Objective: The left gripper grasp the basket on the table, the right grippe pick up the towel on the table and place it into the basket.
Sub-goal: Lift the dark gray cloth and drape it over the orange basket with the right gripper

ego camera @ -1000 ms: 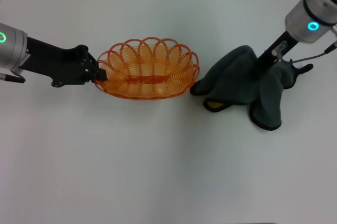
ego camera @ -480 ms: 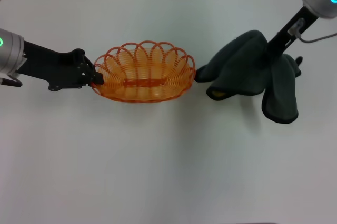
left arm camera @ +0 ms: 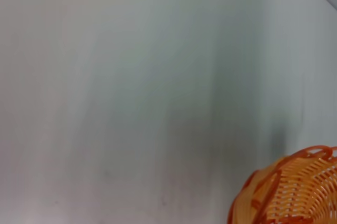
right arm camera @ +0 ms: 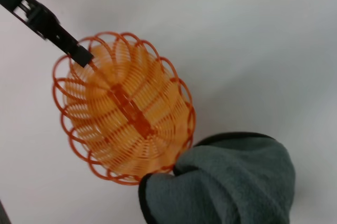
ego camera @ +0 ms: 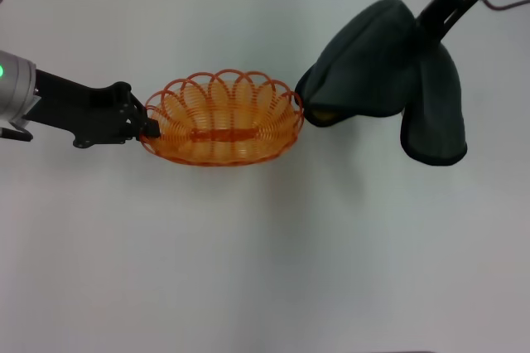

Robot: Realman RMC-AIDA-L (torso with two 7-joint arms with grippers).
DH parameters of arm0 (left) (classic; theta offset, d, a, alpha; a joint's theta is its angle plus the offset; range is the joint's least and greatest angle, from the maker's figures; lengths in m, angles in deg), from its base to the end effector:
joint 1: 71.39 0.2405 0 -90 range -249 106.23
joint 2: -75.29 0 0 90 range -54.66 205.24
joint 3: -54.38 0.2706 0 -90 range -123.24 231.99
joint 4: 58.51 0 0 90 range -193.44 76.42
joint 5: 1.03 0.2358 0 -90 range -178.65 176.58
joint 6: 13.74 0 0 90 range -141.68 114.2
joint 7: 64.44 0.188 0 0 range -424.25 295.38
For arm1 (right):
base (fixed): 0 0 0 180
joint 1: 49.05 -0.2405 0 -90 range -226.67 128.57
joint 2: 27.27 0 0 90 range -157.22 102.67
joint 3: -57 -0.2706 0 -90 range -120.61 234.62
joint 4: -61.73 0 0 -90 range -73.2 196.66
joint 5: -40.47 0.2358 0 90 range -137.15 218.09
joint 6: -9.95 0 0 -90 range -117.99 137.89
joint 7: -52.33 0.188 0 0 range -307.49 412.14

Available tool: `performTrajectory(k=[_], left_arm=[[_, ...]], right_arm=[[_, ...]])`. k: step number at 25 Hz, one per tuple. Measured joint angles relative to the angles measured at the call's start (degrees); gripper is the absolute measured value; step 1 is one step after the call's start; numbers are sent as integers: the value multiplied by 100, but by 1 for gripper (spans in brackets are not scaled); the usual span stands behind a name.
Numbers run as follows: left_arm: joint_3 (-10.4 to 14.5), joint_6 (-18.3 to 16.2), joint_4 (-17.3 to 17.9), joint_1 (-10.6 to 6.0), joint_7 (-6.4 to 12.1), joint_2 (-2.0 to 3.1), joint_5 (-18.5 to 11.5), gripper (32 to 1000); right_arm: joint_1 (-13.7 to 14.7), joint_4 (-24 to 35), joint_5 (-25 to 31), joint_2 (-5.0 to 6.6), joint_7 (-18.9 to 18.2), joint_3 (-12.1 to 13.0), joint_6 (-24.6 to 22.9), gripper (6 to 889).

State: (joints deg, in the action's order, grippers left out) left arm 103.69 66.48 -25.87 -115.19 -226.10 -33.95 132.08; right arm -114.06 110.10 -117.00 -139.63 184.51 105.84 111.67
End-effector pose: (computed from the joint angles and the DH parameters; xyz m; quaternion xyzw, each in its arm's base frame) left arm -0.2852 0.4353 -0.0190 -0.6793 -0.7252 -0.0558 0.0980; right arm 0.1360 0.4636 0.0113 -0.9310 0.3095 -0.1738 0.0848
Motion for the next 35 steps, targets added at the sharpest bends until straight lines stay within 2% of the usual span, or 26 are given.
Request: performTrajectory(k=[5,8,16,21,25,31,35], left_arm=[[0,-45,-4,33,-14,5,24,92],[6,-46,-4,35,-14,11,60,92],[17,-45,-12,1,-16,-1,75,92],[17,-44,-12,-41,-21,-12,76,92],[17,-42,-12,-62,-23,-18,75,92],[17,-40,-12,-69,-34,-19,75,92],[17,-40,-12,-89,-49,-19,70,92]], right_arm=[[-161,384,13,15,14,-342,399,65],[-264,457,26,21,15,-442,521,65],[-609,359,193,6,26,-470,544,64],[-935,-6,341,-46,-32,-467,275,64],[-1134,-508,600,-82,-118,-339,-42,64],[-1251,-924,603,-274,-232,-60,-465,64],[-1319,-1301,582,-336,-273,115,-812,63]])
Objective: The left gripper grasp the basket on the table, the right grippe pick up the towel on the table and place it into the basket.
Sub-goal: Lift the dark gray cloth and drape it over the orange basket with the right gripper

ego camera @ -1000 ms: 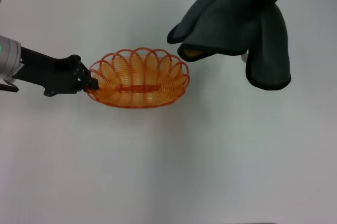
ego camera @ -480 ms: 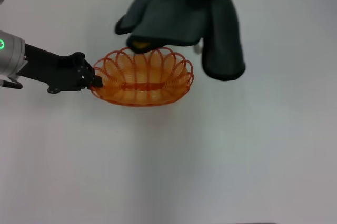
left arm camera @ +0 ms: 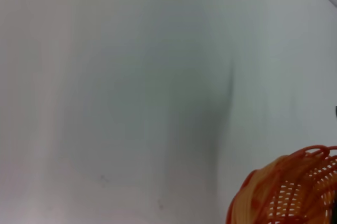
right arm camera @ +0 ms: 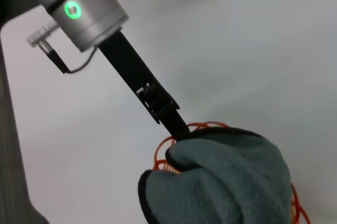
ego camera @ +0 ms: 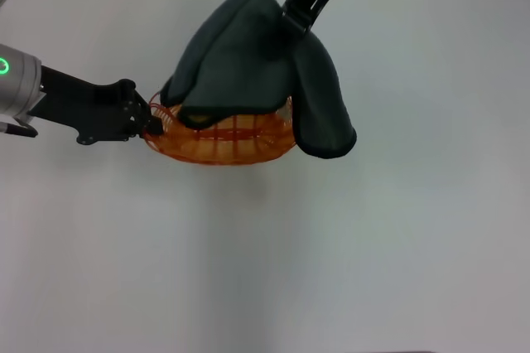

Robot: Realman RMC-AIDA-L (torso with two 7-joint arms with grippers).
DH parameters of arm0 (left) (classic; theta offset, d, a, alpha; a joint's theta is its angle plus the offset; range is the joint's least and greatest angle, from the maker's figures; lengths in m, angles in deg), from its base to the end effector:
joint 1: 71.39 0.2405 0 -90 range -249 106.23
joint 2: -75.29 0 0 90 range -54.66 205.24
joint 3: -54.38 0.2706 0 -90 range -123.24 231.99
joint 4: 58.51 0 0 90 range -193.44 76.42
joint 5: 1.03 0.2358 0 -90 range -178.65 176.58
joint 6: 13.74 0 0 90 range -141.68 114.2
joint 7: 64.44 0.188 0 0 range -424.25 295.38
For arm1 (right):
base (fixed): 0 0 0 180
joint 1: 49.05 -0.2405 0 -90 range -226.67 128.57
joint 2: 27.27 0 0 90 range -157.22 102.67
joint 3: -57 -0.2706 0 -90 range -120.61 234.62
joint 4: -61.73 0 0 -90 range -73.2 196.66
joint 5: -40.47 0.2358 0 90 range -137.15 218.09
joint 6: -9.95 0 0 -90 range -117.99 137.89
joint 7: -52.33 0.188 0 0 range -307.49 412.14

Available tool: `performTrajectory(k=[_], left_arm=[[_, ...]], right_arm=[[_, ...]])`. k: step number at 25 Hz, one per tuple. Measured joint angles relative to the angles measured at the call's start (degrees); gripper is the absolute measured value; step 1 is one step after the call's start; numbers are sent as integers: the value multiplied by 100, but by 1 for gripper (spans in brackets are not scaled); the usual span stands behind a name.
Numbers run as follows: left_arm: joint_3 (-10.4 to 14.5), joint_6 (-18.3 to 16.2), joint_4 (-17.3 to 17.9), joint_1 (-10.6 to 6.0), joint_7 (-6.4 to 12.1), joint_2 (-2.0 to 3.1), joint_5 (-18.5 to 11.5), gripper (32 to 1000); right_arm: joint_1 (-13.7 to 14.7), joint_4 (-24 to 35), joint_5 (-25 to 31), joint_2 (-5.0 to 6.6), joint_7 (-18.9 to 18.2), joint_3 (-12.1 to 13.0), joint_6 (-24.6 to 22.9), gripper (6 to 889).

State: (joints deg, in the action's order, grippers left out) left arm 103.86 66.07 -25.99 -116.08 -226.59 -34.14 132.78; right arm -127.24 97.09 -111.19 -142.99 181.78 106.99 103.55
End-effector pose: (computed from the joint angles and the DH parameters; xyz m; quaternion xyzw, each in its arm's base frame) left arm -0.2807 0.4389 -0.0212 -0.6819 -0.7227 -0.0512 0.1009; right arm 0.0426 0.4646 -0.0621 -0.9663 0.2167 -0.1370 0.0244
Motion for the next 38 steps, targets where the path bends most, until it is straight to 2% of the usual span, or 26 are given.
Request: performTrajectory(k=[3,8,13,16,21,26,32,38], left_arm=[[0,21,0,-29,-1,0,-6,92],[0,29,0,-49,-5,-7,-24,92],[0,38,0,-58,-19,-14,-38,92],[0,41,0,-65,-19,-19,-44,92],[0,52,0,-91,-19,-19,-48,92],[0,54,0,-114,-18,-20,-49,92],[0,54,0,-120,-17,-24,-49,92],[0,52,0,-127,-17,-26,-49,92]], right_arm=[[-34,-255,-1,-26,-8,180,-279,63],[-40,-406,-6,-177,-16,477,-680,63],[-46,-696,10,-242,-37,735,-1158,63],[-51,-920,17,-266,-89,753,-1467,63],[-58,-1007,33,-298,-137,756,-1688,63],[-167,-1336,96,-314,-217,758,-2015,62],[-218,-1474,162,-347,-299,774,-2087,62],[-282,-1636,306,-346,-446,916,-2154,64]])
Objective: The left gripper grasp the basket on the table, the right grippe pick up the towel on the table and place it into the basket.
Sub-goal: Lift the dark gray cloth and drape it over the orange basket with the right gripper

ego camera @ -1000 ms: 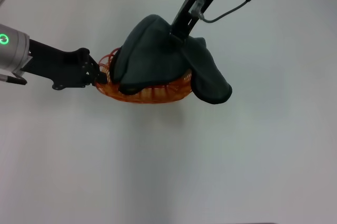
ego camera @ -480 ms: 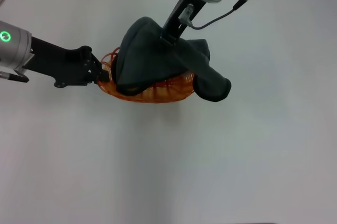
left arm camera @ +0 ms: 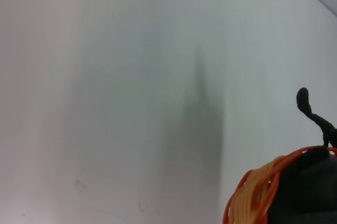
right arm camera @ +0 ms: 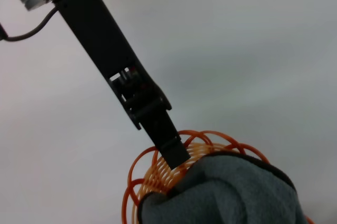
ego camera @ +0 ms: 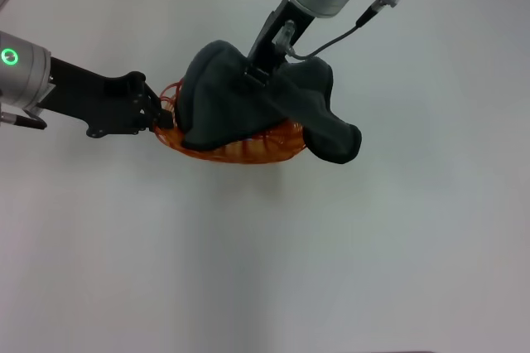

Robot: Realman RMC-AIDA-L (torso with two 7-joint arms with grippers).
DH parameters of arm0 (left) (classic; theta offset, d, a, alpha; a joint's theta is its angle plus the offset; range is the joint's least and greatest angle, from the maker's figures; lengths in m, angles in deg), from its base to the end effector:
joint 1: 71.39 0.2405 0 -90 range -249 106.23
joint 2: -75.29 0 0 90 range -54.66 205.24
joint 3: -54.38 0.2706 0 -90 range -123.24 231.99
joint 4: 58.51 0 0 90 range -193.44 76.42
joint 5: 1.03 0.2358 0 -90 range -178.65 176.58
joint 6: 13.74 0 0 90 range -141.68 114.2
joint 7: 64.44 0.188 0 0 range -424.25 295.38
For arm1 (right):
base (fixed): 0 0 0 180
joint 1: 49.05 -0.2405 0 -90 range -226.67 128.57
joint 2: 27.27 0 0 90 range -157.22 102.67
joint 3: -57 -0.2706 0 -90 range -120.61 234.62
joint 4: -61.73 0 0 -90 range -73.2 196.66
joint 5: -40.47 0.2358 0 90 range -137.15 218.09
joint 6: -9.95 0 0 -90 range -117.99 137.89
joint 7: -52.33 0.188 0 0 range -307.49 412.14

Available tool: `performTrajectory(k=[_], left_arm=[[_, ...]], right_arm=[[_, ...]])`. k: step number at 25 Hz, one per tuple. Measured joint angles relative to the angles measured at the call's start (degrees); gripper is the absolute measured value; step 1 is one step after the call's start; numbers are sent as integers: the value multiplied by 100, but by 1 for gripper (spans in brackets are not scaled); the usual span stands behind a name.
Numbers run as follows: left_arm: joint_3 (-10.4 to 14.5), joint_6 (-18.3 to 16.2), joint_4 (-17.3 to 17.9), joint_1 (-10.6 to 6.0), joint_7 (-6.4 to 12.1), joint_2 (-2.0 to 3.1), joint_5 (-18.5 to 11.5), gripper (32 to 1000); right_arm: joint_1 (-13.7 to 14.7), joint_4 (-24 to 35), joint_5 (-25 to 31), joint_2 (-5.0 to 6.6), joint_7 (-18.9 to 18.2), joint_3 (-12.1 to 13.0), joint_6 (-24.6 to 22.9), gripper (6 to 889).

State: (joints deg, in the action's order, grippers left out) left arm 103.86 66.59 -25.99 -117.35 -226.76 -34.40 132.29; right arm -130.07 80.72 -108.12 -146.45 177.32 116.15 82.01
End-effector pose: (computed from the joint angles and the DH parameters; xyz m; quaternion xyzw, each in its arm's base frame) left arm -0.2680 0.4431 -0.0238 -0.6890 -0.7168 -0.0542 0.0921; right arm 0.0676 0.4660 -0.1428 -0.9698 0.1737 -0.1606 0.0594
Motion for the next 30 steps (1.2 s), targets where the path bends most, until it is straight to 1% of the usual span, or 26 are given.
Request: performTrajectory(k=[5,9,12,16,30], left_arm=[[0,-1,0,-13,0,-8,1,92],[0,0,0,-17,0,-10,1,92],[0,0,0,-18,0,-10,1,92],[0,-7,0,-18,0,-9,1,92],[0,-9,0,-18,0,-8,10,92]], right_arm=[[-2,-46,145,0,-17,227,-73,67],[1,-83,444,0,-18,605,-154,69],[10,-86,568,0,-17,760,-167,71],[12,-89,586,0,13,819,-217,73],[14,-89,586,0,40,827,-219,81]])
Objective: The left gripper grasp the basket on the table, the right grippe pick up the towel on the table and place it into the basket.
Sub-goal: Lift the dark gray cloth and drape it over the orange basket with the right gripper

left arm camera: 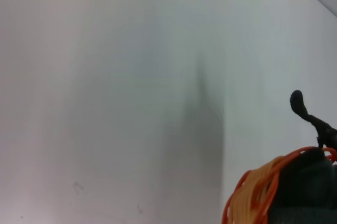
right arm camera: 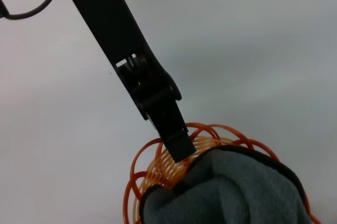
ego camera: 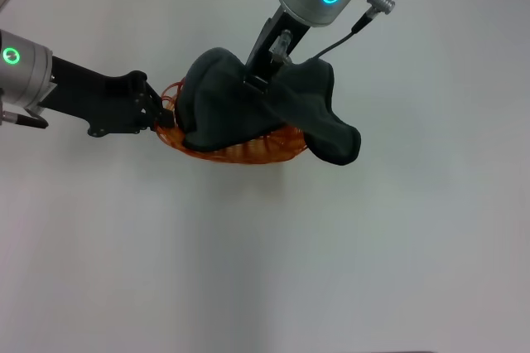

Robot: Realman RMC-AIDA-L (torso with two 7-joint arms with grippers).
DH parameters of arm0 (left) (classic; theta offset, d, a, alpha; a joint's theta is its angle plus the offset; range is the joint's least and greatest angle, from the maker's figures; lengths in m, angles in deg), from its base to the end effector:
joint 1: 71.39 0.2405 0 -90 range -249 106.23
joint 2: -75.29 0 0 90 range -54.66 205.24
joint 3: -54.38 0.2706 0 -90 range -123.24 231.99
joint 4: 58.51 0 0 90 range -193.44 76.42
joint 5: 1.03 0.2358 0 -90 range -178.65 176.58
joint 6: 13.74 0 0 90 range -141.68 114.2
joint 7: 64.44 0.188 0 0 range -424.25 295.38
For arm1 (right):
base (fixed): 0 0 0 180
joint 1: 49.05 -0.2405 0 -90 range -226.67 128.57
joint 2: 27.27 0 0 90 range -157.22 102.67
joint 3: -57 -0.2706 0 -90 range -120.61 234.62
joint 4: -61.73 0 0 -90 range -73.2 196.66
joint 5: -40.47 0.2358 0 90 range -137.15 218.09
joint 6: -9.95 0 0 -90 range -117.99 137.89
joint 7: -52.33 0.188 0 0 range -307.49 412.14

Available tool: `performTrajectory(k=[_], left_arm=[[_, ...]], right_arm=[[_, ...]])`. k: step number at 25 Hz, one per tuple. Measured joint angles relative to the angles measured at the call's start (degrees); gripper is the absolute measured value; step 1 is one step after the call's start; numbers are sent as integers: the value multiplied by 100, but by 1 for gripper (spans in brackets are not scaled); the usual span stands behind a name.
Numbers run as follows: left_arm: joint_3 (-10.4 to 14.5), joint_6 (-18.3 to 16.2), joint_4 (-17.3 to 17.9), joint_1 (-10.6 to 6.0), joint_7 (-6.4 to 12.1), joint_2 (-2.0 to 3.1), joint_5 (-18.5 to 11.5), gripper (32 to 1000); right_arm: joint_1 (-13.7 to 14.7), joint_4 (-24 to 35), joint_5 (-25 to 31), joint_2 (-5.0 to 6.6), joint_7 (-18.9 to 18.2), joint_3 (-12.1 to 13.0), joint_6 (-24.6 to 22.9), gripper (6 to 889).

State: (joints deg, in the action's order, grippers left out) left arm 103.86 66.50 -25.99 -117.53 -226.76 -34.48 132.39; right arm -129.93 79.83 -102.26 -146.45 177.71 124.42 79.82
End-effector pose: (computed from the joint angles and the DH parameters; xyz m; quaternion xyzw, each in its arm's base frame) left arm -0.2668 0.4439 -0.0245 -0.6901 -0.7157 -0.0539 0.0924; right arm 0.0703 0.4628 -0.1516 -0.9703 0.1589 -0.1721 0.0613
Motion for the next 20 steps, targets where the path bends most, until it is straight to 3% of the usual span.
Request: performTrajectory(k=[5,20], left_arm=[[0,0,0,0,0,0,0,92],[0,-8,0,0,10,0,8,92]], right_arm=[[-4,1,0,0,-16,0,15,98],[-16,64,0,0,-44,0,47,459]])
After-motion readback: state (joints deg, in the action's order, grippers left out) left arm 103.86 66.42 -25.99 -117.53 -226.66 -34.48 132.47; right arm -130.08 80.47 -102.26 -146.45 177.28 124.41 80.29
